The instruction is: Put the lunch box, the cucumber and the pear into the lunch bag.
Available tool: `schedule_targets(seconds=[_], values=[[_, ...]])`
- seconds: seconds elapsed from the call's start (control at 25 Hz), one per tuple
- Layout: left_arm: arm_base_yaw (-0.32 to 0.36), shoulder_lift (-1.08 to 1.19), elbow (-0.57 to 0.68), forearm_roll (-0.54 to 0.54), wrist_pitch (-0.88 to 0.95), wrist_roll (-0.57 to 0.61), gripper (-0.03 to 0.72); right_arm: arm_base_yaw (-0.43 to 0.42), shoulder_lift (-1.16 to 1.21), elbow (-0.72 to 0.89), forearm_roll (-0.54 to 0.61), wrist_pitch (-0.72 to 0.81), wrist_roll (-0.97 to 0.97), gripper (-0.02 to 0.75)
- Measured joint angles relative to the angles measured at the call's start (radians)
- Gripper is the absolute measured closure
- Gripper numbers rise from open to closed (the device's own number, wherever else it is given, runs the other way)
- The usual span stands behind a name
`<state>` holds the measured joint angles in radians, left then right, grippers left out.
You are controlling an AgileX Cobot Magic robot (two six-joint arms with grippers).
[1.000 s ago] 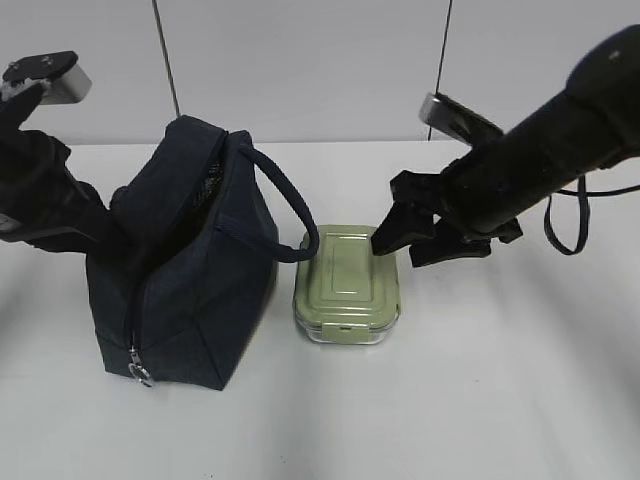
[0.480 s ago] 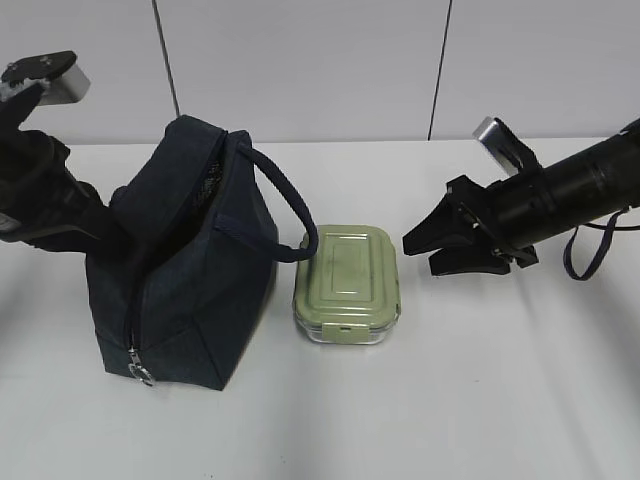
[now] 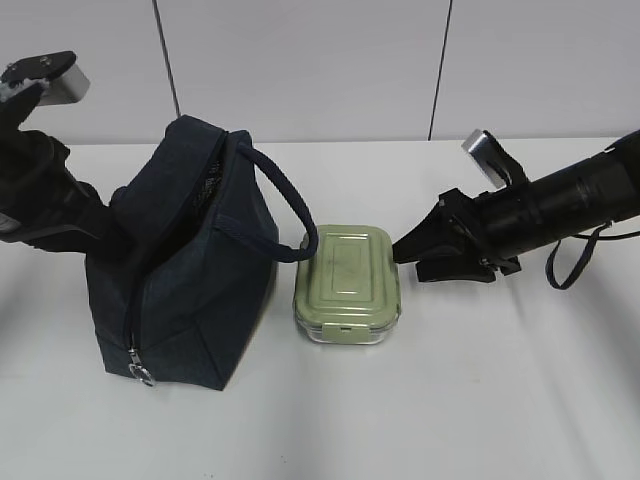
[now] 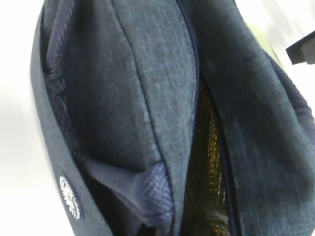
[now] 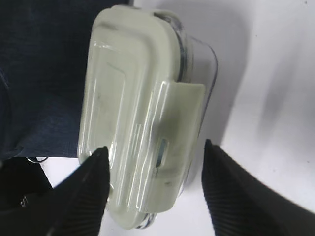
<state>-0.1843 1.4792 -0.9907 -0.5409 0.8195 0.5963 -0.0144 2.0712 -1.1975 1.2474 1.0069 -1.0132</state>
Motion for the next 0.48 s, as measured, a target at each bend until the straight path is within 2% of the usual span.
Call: schedule_targets(seconds=[0.48], values=[[0.0,0.0,0.0,0.0,0.0,-0.004,0.687,0.011,0.032,-0.023,0.007,0.023,-0.014,0.273]])
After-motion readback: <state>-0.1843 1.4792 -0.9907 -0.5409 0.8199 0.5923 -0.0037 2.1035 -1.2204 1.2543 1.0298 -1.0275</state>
